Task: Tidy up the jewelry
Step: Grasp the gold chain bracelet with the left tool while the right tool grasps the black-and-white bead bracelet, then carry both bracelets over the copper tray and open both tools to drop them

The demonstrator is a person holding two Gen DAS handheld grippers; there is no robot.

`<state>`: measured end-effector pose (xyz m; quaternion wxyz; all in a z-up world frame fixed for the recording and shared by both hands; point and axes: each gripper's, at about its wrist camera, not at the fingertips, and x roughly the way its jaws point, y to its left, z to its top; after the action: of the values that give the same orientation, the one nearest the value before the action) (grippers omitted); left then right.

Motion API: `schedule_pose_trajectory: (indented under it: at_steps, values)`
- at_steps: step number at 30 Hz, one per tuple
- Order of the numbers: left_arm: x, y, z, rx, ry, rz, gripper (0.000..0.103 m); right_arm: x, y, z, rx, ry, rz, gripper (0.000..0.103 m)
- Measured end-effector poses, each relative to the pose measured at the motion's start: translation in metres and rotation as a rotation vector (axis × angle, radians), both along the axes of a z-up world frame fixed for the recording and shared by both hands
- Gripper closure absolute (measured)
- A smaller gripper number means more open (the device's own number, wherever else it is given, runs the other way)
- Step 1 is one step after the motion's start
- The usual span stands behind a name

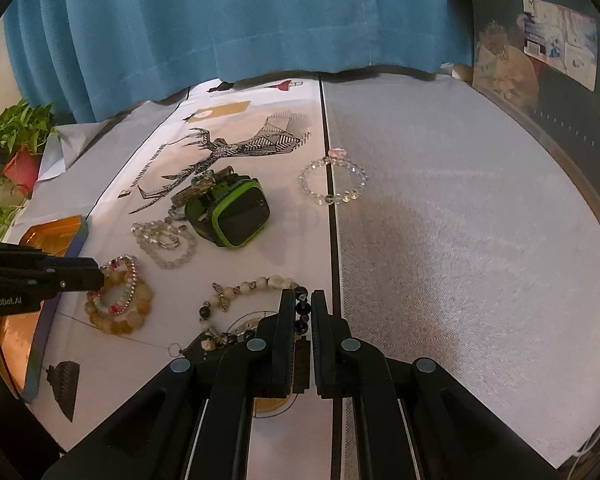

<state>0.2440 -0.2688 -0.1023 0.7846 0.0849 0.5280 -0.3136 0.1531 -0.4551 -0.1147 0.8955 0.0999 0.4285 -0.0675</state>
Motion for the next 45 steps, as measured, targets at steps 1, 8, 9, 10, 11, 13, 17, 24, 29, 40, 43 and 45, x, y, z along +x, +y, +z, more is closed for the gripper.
schedule_pose_trajectory:
  at_steps: [1, 8, 9, 10, 11, 13, 17, 24, 29, 40, 43, 45]
  values:
    - [-0.001, 0.000, 0.001, 0.000, -0.004, -0.002, 0.102, 0.000, 0.000, -0.001, 0.001, 0.002, 0.000, 0.095]
    - [-0.016, 0.008, 0.031, -0.058, -0.050, 0.003, 0.102, -0.006, 0.000, 0.006, 0.011, -0.010, -0.013, 0.095]
    - [-0.018, 0.010, 0.036, -0.071, -0.058, 0.002, 0.102, -0.007, 0.000, 0.009, 0.012, -0.017, -0.013, 0.095]
    - [-0.022, 0.012, 0.043, -0.086, -0.070, 0.002, 0.102, -0.009, 0.001, 0.010, 0.012, -0.021, -0.015, 0.095]
    - [-0.026, 0.013, 0.049, -0.095, -0.079, 0.000, 0.102, -0.010, 0.001, 0.012, 0.013, -0.024, -0.017, 0.095]
    - [-0.031, 0.015, 0.060, -0.114, -0.088, -0.005, 0.102, -0.011, 0.002, 0.014, 0.019, -0.026, -0.018, 0.095]
    - [-0.039, 0.021, 0.084, -0.158, -0.106, -0.008, 0.102, -0.017, 0.004, 0.025, 0.026, -0.043, -0.013, 0.095]
    - [-0.062, 0.034, 0.114, -0.185, -0.159, -0.003, 0.102, -0.037, 0.019, 0.066, -0.008, -0.109, 0.011, 0.095]
    - [-0.077, 0.061, 0.124, -0.189, -0.169, 0.057, 0.102, -0.056, 0.035, 0.091, -0.046, -0.130, 0.036, 0.095]
    - [-0.121, 0.153, 0.138, -0.218, -0.175, 0.192, 0.102, -0.102, 0.106, 0.125, -0.070, -0.137, 0.119, 0.095]
    - [-0.132, 0.173, 0.140, -0.214, -0.184, 0.219, 0.102, -0.111, 0.131, 0.129, -0.065, -0.139, 0.150, 0.095]
    - [-0.140, 0.189, 0.140, -0.209, -0.190, 0.241, 0.102, -0.114, 0.153, 0.131, -0.065, -0.137, 0.186, 0.095]
